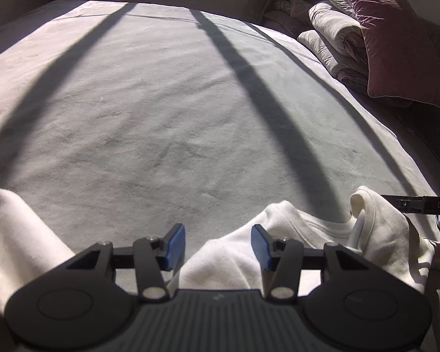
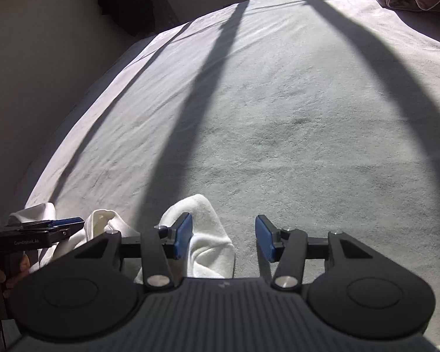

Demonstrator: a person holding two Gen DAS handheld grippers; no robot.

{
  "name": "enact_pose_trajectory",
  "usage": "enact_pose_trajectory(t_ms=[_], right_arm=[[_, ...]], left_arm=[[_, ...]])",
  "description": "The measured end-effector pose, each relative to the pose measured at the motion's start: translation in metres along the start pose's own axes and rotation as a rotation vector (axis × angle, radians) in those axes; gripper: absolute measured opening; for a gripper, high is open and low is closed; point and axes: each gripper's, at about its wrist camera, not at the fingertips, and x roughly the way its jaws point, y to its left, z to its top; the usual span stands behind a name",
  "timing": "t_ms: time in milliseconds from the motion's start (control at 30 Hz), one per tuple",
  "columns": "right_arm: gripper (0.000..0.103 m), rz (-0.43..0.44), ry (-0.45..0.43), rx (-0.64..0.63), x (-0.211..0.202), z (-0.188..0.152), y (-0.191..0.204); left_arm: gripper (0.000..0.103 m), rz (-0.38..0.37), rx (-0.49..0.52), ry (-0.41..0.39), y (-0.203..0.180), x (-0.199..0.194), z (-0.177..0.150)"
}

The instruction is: Fold clothes

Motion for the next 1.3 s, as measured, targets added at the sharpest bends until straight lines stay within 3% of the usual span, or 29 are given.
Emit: enact_pose_trajectory(t_ms=[100,167,233,300,500,600,700,767,867,900,933,1000,1200,1300], right_arm=[[0.043,-0.026,0.012,-0.068,0.009,-0.009,0.013],[0.033,-0.044,0.011,-0.127,0.007,-0.016,0.021],[0.023,-0.062,0.011,-0.185,0.005,-0.023,0.029],[0.013,-0.091,-0.012,-0.225,0.000,-0.028,0.035],[0.009,-0.302,-0.231,-0.362,-0.022,-0.035,0.058],[0.008,-0.340,-0.317,-0.383,-0.018,-0.028,0.063],[0.008,-0.382,-0.292,-0.410,0.007,-0.022,0.069],[0.008,-0.413,-0.241,-0.422,0.027,-0.021,0.066],[0.010,-0.431,-0.179,-0.429,0.042,-0.025,0.060],[0.014,-0.405,-0.179,-0.411,0.038,-0.023,0.058],[0.022,-0.378,-0.180,-0.392,0.034,-0.021,0.055],[0.034,-0.319,-0.182,-0.343,0.026,-0.016,0.047],[0.035,-0.133,-0.183,-0.198,0.013,0.001,0.026],[0.035,-0.141,-0.146,-0.244,0.027,0.004,0.036]], left_arm=[[0.043,0.036,0.104,0.009,-0.013,-0.001,-0.007],[0.034,0.050,0.144,0.017,-0.020,-0.003,-0.010],[0.017,0.067,0.170,0.021,-0.025,-0.005,-0.011],[0.011,0.097,0.179,0.005,-0.029,-0.009,-0.013],[0.007,0.291,0.182,-0.216,-0.031,-0.028,-0.013],[0.007,0.391,0.181,-0.332,-0.032,-0.038,-0.013],[0.008,0.405,0.159,-0.273,-0.022,-0.017,-0.008],[0.011,0.378,0.119,-0.240,-0.012,-0.009,-0.008],[0.026,0.310,0.042,-0.209,0.005,-0.002,-0.007],[0.037,0.266,0.002,-0.212,0.013,-0.006,-0.005],[0.041,0.224,-0.029,-0.216,0.022,-0.008,-0.003],[0.042,0.175,-0.044,-0.212,0.031,-0.008,0.002],[0.042,0.001,-0.002,-0.162,0.034,0.008,0.018],[0.042,0.034,0.095,-0.128,0.015,0.023,0.020]])
